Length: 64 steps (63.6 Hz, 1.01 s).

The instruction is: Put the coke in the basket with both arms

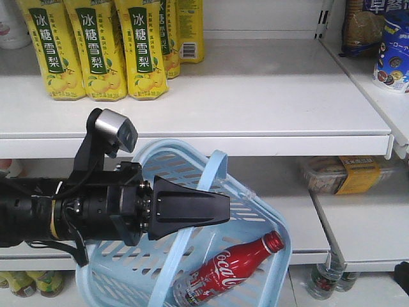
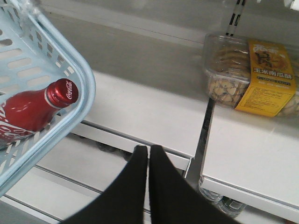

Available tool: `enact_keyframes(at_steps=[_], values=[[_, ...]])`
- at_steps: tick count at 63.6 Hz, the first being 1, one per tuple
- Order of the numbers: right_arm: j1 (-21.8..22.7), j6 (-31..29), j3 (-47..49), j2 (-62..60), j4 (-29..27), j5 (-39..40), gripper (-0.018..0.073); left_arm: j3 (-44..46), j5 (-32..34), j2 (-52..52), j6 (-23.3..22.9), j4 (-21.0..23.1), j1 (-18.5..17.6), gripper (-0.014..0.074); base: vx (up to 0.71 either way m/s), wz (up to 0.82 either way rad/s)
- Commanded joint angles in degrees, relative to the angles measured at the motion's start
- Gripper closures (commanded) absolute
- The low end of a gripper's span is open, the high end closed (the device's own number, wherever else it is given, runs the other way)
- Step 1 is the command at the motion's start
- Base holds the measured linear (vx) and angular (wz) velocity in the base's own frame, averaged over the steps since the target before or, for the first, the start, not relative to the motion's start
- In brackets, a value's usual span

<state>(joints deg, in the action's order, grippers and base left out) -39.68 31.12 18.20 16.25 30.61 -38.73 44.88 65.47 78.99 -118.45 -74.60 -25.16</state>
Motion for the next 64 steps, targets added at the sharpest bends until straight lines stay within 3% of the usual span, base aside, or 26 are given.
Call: enact_keyframes(at_steps=[1, 39, 53, 64], values=[[0.05, 0.08, 1.52, 0.53, 2.50, 3.62, 0.0564, 1.90, 10.65, -2.34, 0.97, 6.81, -0.14, 0.0603, 0.00, 0.00], [0.05, -0.12, 1.52, 0.53, 2.79, 3.62, 0.0564, 1.90, 10.28, -2.34, 1.17, 6.82, -0.08, 0.0603, 0.00, 0.00], [0.05, -0.12, 1.52, 0.53, 2.79, 3.62, 0.0564, 1.82, 2.38, -2.34, 12.13, 6.76, -0.15, 0.0603, 0.00, 0.00], [0.05, -0.12, 1.52, 0.53, 2.79, 3.62, 0.0564, 1.70, -2.18, -3.15, 13.18, 6.75, -0.15, 0.0603, 0.00, 0.00]])
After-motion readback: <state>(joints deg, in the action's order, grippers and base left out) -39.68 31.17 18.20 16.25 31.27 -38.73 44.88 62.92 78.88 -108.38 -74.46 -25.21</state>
